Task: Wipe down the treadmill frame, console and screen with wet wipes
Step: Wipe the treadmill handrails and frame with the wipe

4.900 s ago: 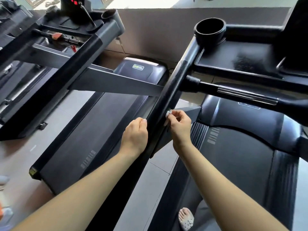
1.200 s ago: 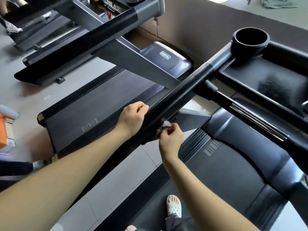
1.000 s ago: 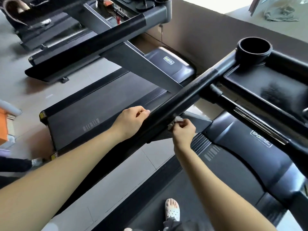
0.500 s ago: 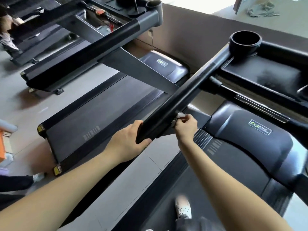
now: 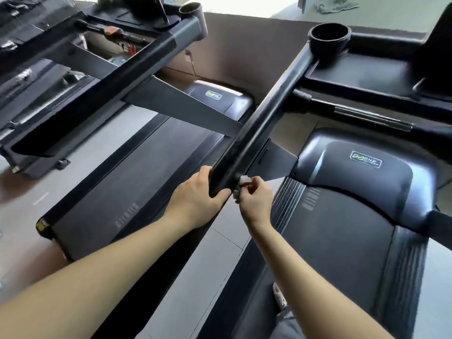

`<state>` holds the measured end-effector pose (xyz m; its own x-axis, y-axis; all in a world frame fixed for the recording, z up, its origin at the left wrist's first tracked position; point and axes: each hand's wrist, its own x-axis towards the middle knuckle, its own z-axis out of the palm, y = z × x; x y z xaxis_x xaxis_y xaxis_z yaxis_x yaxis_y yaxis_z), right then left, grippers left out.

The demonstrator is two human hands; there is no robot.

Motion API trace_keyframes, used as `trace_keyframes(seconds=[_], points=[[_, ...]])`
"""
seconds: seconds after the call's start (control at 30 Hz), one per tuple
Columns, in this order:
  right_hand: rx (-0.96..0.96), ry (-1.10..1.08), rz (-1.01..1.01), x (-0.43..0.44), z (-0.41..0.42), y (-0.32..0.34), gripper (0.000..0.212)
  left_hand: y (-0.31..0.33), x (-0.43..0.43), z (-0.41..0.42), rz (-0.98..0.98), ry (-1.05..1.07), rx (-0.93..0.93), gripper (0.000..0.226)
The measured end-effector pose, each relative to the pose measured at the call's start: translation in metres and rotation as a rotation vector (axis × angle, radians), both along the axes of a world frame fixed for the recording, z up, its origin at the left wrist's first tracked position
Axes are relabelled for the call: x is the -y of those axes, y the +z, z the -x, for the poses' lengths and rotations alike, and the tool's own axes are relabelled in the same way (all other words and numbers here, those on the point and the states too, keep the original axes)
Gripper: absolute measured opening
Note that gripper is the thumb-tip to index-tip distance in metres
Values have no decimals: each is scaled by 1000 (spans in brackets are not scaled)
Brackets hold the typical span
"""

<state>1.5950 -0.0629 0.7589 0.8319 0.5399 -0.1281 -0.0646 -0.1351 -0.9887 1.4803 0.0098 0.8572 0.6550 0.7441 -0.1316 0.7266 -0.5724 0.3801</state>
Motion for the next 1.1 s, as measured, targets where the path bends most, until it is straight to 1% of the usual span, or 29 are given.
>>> trace_keyframes(seconds=[0.1,0.2,0.27,0.33,0.4,0.53,0.6,0.7,0.73,0.8,0.83,0.93,0.97,1.03,1.1], points=[[53,-64,69,-16,-40,2,16,0,0,-1,-1,-5,-8,47],[42,-170,109,-40,-93,2,12,-1,-2,0,6,-2,-17,49],[87,-200,139,-47,-105,2,12,-2,-2,1,5,2,-12,50],[104,-212,131,-43,-89,7,15,-1,-1,0,4,2,-8,50],[82,-193,96,-30,-55,6,19,0,0,0,-2,-1,-11,49],[17,-46,-47,1,15,-4,24,2,1,-1,-10,-4,-8,44],[1,-67,-60,-2,7,-3,25,2,2,-1,-7,-2,-11,45],[-36,-206,-26,-30,-46,-4,17,1,1,0,6,-3,-14,46],[-89,-240,-28,-39,-64,-10,12,1,0,0,12,-4,-13,46],[-199,-269,-59,-48,-80,-17,10,2,1,0,15,-1,-7,47],[-236,-271,-85,-45,-74,-12,11,2,2,1,13,0,-11,46],[-301,-253,-204,-26,-28,9,22,3,3,0,2,-3,-9,45],[-298,-230,-236,-17,-8,10,23,3,3,0,1,-6,-7,45],[-258,-168,-261,1,30,11,20,2,2,0,3,-7,0,46],[-214,-135,-276,7,38,7,16,2,2,0,5,-1,0,48]])
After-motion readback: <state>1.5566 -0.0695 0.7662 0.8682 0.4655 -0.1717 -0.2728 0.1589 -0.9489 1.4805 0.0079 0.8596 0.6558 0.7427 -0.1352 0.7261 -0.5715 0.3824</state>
